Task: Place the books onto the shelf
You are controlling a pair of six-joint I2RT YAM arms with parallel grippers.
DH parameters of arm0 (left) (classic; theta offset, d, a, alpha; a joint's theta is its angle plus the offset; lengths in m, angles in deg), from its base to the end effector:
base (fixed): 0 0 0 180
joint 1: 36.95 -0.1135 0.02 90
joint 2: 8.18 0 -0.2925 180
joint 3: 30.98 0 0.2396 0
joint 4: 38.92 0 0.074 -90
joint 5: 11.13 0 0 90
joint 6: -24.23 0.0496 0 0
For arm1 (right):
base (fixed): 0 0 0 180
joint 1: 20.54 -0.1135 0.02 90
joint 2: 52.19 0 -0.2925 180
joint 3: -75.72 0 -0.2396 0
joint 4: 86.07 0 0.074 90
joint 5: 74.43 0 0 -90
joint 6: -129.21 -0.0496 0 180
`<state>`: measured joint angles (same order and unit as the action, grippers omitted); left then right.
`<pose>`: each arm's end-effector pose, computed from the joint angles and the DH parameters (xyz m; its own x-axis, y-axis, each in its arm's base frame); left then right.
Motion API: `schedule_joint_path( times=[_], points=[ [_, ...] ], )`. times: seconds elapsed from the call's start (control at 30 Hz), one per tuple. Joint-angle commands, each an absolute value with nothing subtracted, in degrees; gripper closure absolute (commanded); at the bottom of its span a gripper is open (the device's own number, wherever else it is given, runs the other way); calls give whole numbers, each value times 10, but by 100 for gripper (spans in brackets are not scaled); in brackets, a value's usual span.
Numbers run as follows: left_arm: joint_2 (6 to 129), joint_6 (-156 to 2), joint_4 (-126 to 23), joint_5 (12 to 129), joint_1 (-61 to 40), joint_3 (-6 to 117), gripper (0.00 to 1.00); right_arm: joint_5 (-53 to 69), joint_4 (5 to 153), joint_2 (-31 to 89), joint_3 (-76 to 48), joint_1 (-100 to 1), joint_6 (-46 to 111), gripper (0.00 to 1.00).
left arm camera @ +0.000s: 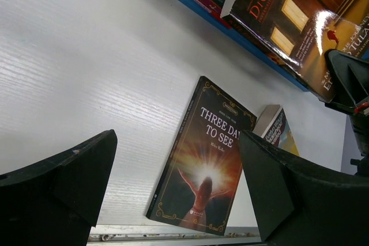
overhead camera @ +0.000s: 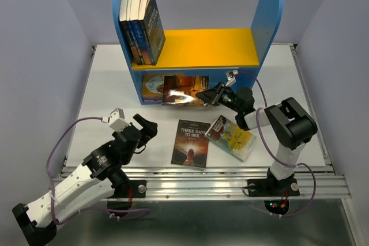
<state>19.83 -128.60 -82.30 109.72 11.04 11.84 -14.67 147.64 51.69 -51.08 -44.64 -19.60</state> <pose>0.0830 -0.0542 0.2564 -0.4455 -0.6466 -0.6192 -0.1311 0.7313 -0.6693 0.3172 0.1693 0.2183 -0.6695 0.5101 -0.5399 -0.4617 0.2836 0.8405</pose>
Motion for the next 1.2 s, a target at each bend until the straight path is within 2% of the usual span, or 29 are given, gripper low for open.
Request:
schedule_joint_path(
  times=[0.0, 0.5, 1.17],
  points=[
    [204, -1278, -802, 1119, 100, 140, 1, -122, 1553, 536, -472, -459, -203, 99],
    [199, -1222, -755, 1042, 8, 111, 1, -93, 1565, 620, -398, -488, -226, 99],
    [182, -1208, -745, 1024, -4, 107, 1, -108, 1535, 717, -285, -498, -253, 99]
  ],
)
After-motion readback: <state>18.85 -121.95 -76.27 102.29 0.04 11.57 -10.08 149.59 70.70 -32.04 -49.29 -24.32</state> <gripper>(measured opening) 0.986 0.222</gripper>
